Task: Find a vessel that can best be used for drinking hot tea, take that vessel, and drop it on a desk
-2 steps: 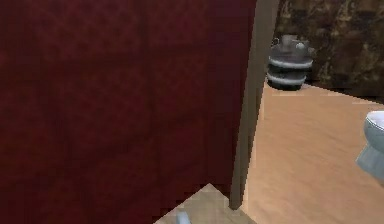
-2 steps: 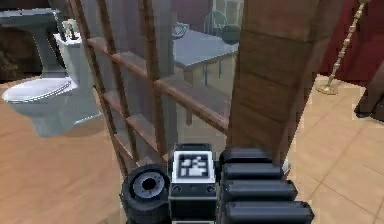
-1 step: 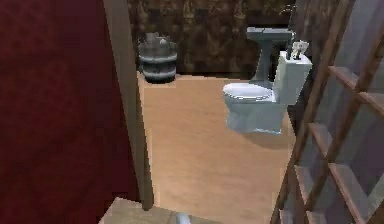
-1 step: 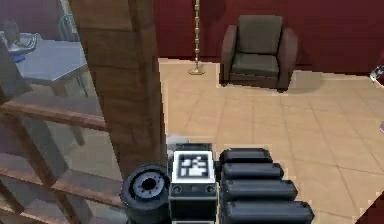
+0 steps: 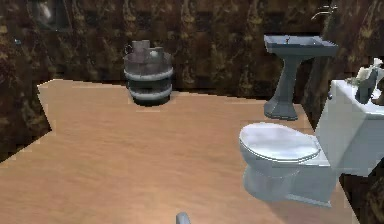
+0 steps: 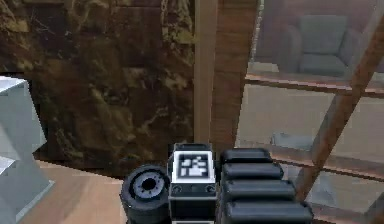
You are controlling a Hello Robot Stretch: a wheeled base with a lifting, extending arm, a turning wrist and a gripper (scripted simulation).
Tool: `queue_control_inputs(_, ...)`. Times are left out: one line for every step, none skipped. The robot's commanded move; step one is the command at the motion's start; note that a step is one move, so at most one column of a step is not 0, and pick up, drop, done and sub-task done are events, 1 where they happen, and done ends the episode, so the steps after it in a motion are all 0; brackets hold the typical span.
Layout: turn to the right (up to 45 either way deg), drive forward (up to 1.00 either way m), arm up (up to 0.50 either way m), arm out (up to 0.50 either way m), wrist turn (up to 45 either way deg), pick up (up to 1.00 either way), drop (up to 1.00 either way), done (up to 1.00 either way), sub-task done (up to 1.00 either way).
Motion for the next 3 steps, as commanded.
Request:
queue_control_inputs(6.0,0.00,0.00,0.00,0.0,0.00,0.00,0.00,0.00)
queue_control_inputs(0.0,0.30,0.00,0.00,0.0,0.00,0.00,0.00,0.00)
queue_control_inputs(-33.0,0.00,0.00,0.00,0.0,0.00,0.00,0.00,0.00)
